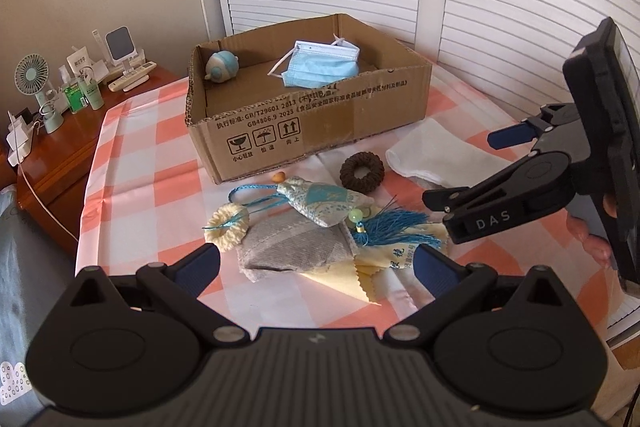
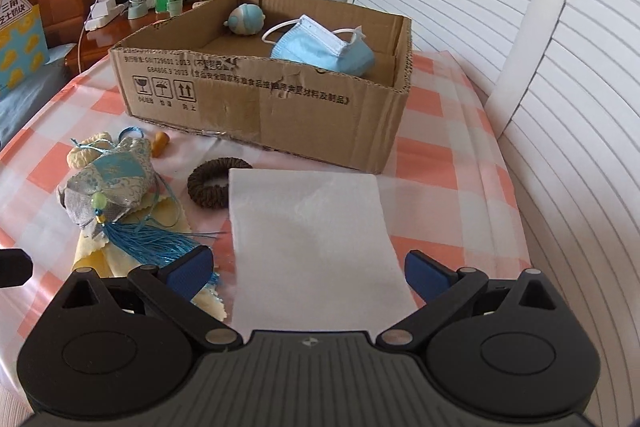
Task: Organize soft objects
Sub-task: 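Move the right tool to the white tissue while the left tool approaches the blue pouch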
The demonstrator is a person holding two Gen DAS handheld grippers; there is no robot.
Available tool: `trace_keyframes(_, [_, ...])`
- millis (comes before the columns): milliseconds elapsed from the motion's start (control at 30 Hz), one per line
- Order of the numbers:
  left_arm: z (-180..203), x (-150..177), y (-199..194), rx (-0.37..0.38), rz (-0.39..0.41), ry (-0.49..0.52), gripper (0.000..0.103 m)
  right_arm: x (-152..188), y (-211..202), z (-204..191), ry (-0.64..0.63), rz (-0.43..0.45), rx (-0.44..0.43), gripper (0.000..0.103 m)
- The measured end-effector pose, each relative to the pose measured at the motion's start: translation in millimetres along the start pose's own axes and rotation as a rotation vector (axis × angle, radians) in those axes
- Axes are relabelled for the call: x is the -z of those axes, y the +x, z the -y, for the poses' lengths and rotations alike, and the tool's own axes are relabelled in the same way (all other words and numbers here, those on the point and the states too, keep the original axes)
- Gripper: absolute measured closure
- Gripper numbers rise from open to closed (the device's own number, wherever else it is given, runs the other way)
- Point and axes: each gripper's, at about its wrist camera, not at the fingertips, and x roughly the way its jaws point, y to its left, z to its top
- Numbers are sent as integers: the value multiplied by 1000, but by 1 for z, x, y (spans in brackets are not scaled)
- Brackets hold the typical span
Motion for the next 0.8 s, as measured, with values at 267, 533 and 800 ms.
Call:
trace_keyframes(267, [0, 0, 5, 16, -4, -8, 1, 2, -6, 38, 126, 10, 27, 0])
trace_keyframes(533, [-2, -1, 10, 17, -10, -21, 1, 11, 1, 57, 208, -17, 20, 0])
trace_keyframes(800, [-6, -6, 20, 1, 20, -26, 3, 19, 9, 55, 188, -46, 11, 0])
